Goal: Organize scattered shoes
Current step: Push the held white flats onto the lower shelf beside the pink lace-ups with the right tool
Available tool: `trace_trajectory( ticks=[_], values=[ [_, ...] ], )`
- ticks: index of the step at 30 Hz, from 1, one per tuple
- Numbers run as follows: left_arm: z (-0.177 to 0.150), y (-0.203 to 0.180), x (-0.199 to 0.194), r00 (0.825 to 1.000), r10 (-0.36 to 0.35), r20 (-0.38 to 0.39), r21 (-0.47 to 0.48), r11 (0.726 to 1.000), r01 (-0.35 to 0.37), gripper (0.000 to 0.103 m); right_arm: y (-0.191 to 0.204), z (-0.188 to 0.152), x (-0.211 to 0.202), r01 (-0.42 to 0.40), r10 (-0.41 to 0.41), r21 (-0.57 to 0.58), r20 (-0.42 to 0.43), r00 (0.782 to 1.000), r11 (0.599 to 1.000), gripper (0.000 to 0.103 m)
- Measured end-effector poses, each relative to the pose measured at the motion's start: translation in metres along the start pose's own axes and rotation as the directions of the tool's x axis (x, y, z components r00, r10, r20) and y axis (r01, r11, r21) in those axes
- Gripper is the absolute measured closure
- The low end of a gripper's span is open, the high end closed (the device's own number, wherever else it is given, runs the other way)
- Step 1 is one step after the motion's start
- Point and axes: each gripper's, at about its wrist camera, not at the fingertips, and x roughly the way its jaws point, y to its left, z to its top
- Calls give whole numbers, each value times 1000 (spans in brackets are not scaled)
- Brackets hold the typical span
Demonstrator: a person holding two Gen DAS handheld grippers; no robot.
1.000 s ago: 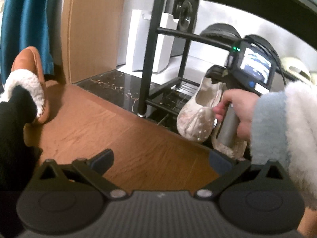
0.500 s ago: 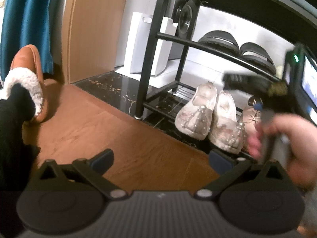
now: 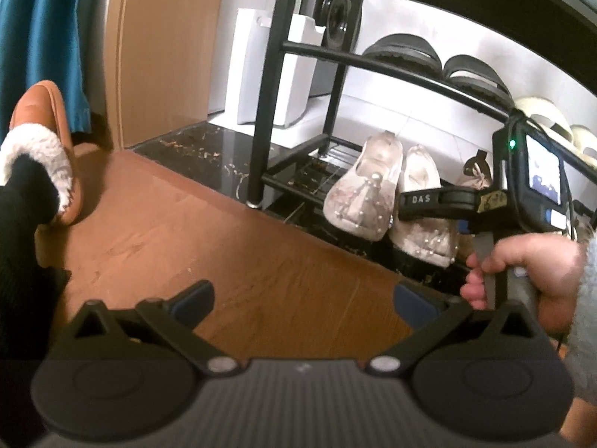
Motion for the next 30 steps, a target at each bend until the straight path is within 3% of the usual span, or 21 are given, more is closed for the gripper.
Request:
trace_trajectory(
  ticks=[1,3,7,12,15,18,25,29,30],
  values=[
    [0,0,1,1000,1,-4,-3,1000,-1,1,0,0,0,-3,3,1,4,1000,1000,37],
    [0,1,1,1000,3,-9,-6,1000,-3,1,0,-2,-1,-10,10,7,16,1000,1000,43],
    [0,0,1,1000,6,-7,-4,1000,-6,1,-6,-7,1,-19,17,36,59,998,999,47],
    [-2,-2,2,1000,9,-8,13,1000,-9,1,2,-6,1,35,-55,102,198,979,994,59],
    [-4,-3,4,1000,13,-21,18,1000,-13,1,0,2,16,62,-89,144,191,977,988,64],
    [-5,-2,8,999,16,-37,14,1000,-15,1,6,2,28,81,-100,113,181,978,990,63],
    [-2,1,8,999,9,-37,-3,1000,-9,1,-1,-2,-13,42,-54,64,206,977,997,35],
    [-2,2,8,999,2,-45,-13,1000,-2,1,-6,-17,-32,18,-16,-12,120,993,1000,37],
    [-2,2,8,999,2,-47,-11,1000,-2,1,-6,-20,-33,-3,5,-18,106,994,1000,47]
  ],
)
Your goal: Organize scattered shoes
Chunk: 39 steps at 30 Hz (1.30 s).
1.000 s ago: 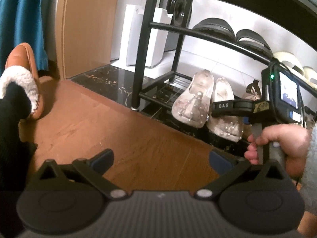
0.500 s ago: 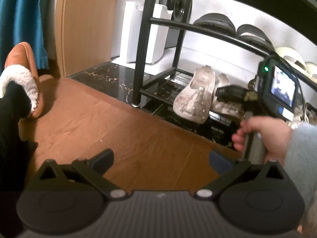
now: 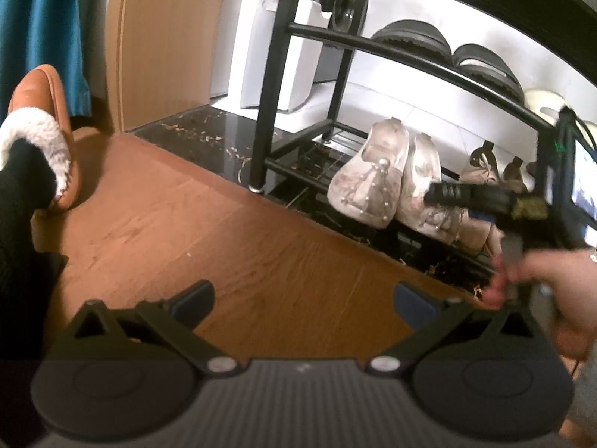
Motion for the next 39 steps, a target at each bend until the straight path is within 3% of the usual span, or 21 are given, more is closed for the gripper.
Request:
trace_trajectory(
  ticks=[1,3,7,12,15,17,19,21,23,25,28,31,33,35,37,39],
  values=[
    [0,-1,0,1000,0,-2,3,1000,0,1,1,-3,-2,-30,30,-12,-10,999,999,57],
    [-1,-1,0,1000,1,-3,6,1000,-1,1,8,-3,-4,-37,36,-33,-15,999,999,57],
    [-2,-3,-1,1000,5,-3,19,1000,-5,1,11,-4,0,-28,28,40,-14,999,999,59],
    [-3,-4,-2,1000,1,3,23,1000,-1,1,24,-15,11,57,-63,108,57,996,993,59],
    [-4,-4,-1,1000,6,-3,33,999,-6,1,27,-10,17,80,-90,169,51,995,982,59],
    [-4,-3,0,1000,10,-8,31,999,-10,1,26,-3,18,76,-84,174,36,996,982,44],
    [-2,0,1,1000,10,-11,14,1000,-10,1,26,7,15,63,-67,101,38,997,993,10],
    [-1,2,2,1000,7,-13,-5,1000,-7,1,23,14,15,74,-76,42,56,996,996,9],
    [0,3,3,1000,2,-17,-12,1000,-2,1,16,21,28,57,-57,0,11,998,998,13],
    [0,2,4,1000,3,-18,-9,1000,-3,1,10,25,42,54,-55,-26,-29,998,998,26],
    [-1,2,5,1000,10,-21,-3,1000,-10,1,8,27,55,47,-50,-50,-55,997,998,31],
    [-2,1,6,1000,12,-26,-2,1000,-12,1,10,32,70,43,-46,-35,-100,994,998,22],
    [-2,0,7,1000,12,-29,1,1000,-12,1,12,33,75,50,-52,-27,-114,992,998,21],
    [-3,0,7,999,13,-32,3,1000,-13,1,12,32,77,54,-56,-20,-110,992,998,28],
    [-4,-1,6,999,13,-31,7,1000,-13,1,15,29,75,58,-60,-23,-95,994,998,47],
    [-4,-1,6,999,13,-30,11,1000,-13,1,17,24,68,71,-72,-13,-60,996,997,52]
  ],
)
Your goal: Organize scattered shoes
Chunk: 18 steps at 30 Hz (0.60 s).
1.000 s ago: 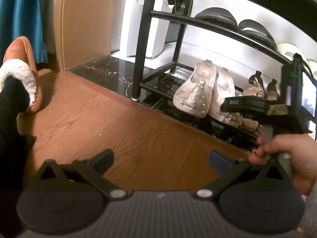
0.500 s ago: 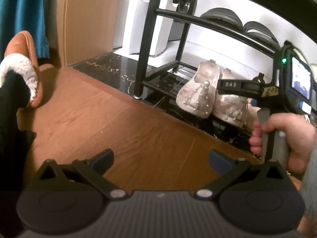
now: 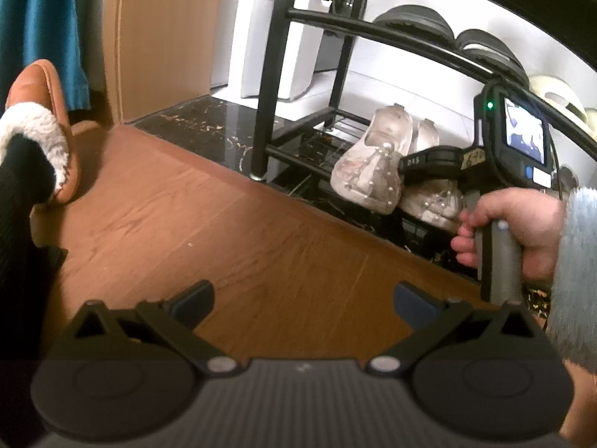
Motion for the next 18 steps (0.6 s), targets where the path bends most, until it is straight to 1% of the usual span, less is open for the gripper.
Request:
trace_trajectory(
  ticks=[2,3,4,6,8,10,12,13,15,16,17,18],
  values=[
    [0,0,-1,1000,0,3,1,1000,0,1,0,-5,-6,16,-18,36,51,999,999,57],
    [0,1,-1,1000,1,5,0,1000,-1,1,2,-5,-8,24,-27,37,69,997,999,63],
    [0,1,-1,1000,3,7,-1,1000,-3,1,5,-6,-11,36,-40,41,97,994,998,66],
    [1,2,-1,1000,3,7,-6,1000,-3,1,9,-10,-19,63,-75,71,173,982,995,68],
    [1,2,0,1000,2,3,-9,1000,-2,1,7,-10,-21,67,-86,103,188,978,992,68],
    [1,2,1,1000,2,-2,-9,1000,-2,1,5,-12,-23,79,-111,147,217,970,986,70],
    [2,3,1,1000,2,-3,-11,1000,-2,1,7,-14,-25,89,-124,145,252,960,985,72],
    [2,3,1,1000,2,-2,-13,1000,-2,1,9,-13,-26,97,-130,128,273,953,987,77],
    [2,3,2,1000,2,-4,-17,1000,-2,1,13,-8,-25,118,-143,95,315,938,988,81],
    [2,4,2,1000,2,-6,-19,1000,-2,1,14,-5,-24,117,-139,88,320,937,989,81],
    [2,3,2,1000,2,-8,-18,1000,-2,1,15,-1,-21,96,-117,84,305,945,992,81],
    [2,3,3,1000,2,-11,-16,1000,-2,1,17,3,-19,76,-94,72,284,954,994,78]
  ],
)
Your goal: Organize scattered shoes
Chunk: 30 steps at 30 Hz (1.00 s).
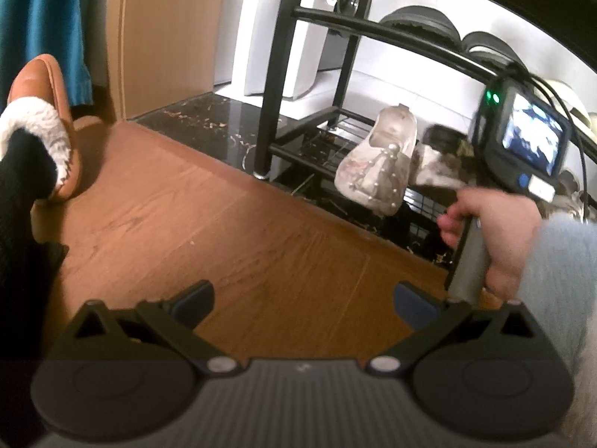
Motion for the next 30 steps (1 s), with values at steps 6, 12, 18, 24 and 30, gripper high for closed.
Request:
trace_trajectory(
  ticks=[6,12,18,24,30],
  values=[
    [2,1,-1,1000,-6,-1,-9,1000,6,1,-5,5,-28,-75,74,-8,-82,994,997,38],
    [2,2,-4,1000,-22,-1,-21,1000,22,1,-40,-19,-69,-48,57,67,-130,990,997,27],
    [-2,-2,-5,1000,-6,7,16,1000,6,1,-22,-34,-55,-41,53,83,-148,987,996,21],
    [-3,-2,0,1000,-2,-11,13,1000,2,1,-11,-33,-35,12,5,79,-207,978,997,23],
    [-4,-2,4,1000,0,-31,14,1000,1,1,-10,-40,-18,24,-1,90,-252,968,996,17]
  ],
)
